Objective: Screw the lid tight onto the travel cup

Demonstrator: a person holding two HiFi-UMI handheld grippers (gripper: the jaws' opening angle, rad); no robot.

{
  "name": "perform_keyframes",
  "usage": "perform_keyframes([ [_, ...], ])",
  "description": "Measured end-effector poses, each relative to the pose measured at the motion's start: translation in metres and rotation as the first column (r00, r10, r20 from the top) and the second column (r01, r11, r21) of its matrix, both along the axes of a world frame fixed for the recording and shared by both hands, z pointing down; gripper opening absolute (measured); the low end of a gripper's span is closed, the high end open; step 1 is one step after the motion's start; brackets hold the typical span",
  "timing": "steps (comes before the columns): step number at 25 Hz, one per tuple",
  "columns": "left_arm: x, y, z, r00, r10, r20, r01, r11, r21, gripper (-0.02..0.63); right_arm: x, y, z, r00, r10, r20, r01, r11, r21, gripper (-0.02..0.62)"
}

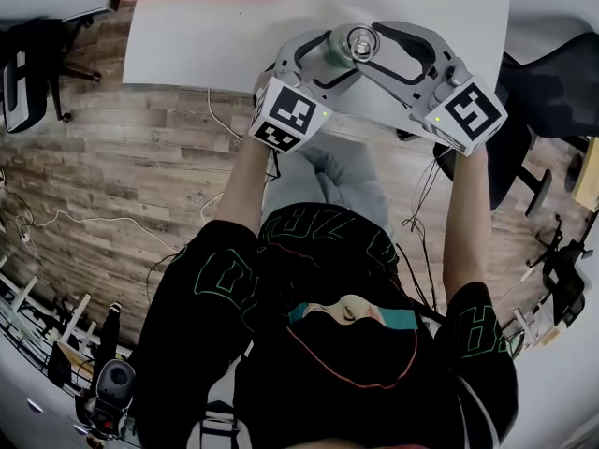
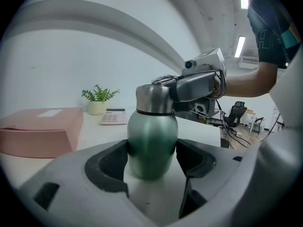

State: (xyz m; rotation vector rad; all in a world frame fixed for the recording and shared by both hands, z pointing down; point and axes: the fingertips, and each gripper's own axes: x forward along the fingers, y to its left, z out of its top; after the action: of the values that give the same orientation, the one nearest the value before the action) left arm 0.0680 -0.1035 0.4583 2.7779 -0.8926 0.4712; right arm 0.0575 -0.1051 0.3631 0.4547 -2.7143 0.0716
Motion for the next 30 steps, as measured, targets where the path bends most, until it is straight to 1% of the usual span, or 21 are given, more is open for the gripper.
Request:
perform_keyframes([
  [2, -0.0002, -0.0002, -0.0001, 1.0, 0.001, 0.0, -0.001, 1.0, 0.001, 0.331, -0.0009, 0.0009, -0.0002, 1.0, 0.002, 0.01, -0.002, 1.0, -0.004, 0.227],
  [4, -0.0002, -0.0001, 0.0004, 1.0, 0.002, 0.0, -0.002, 1.0, 0.001, 0.331, -0.0004, 0.0007, 0.0005, 0.999, 0.037, 0.022, -0.037, 0.999, -0.01, 0.225],
  [6, -0.0003, 0.0003, 0.0011, 1.0, 0.002, 0.001, -0.002, 1.0, 0.001, 0.331, 0.0006, 0.0008, 0.0017, 0.995, 0.097, 0.031, -0.097, 0.995, -0.012, 0.225],
  [9, 0.0, 0.0, 0.0012, 1.0, 0.002, 0.002, -0.002, 1.0, 0.001, 0.331, 0.0026, 0.0006, 0.0023, 0.978, 0.204, 0.048, -0.205, 0.979, -0.003, 0.224],
  [14, 0.0, -0.0008, 0.0013, 1.0, 0.003, 0.003, -0.003, 1.0, 0.0, 0.331, 0.0046, 0.0, 0.0027, 0.937, 0.341, 0.074, -0.343, 0.939, 0.013, 0.224],
  [19, -0.0013, -0.0026, 0.001, 1.0, 0.002, 0.004, -0.002, 1.0, 0.001, 0.331, 0.0056, 0.0002, 0.0036, 0.877, 0.47, 0.1, -0.474, 0.88, 0.022, 0.219],
  [21, -0.0028, -0.0028, 0.001, 1.0, 0.001, 0.005, -0.001, 1.0, 0.001, 0.331, 0.0048, 0.0012, 0.0042, 0.854, 0.508, 0.11, -0.514, 0.858, 0.022, 0.218],
  [23, -0.0037, -0.0031, 0.001, 1.0, 0.0, 0.005, 0.0, 1.0, 0.001, 0.331, 0.0048, 0.0015, 0.0051, 0.84, 0.529, 0.117, -0.535, 0.845, 0.018, 0.217],
  [25, -0.0032, -0.0035, 0.0013, 1.0, 0.001, 0.004, -0.001, 1.0, 0.0, 0.331, 0.0057, 0.0007, 0.0061, 0.845, 0.522, 0.116, -0.527, 0.85, 0.017, 0.221],
  [28, -0.0026, -0.0032, 0.0019, 1.0, 0.001, 0.004, -0.001, 1.0, -0.001, 0.331, 0.0055, 0.0004, 0.0059, 0.876, 0.474, 0.094, -0.478, 0.878, 0.03, 0.224],
  [30, -0.0025, -0.003, 0.0025, 1.0, 0.0, 0.005, 0.0, 1.0, 0.0, 0.331, 0.0061, 0.0013, 0.0069, 0.887, 0.455, 0.082, -0.459, 0.888, 0.035, 0.223],
])
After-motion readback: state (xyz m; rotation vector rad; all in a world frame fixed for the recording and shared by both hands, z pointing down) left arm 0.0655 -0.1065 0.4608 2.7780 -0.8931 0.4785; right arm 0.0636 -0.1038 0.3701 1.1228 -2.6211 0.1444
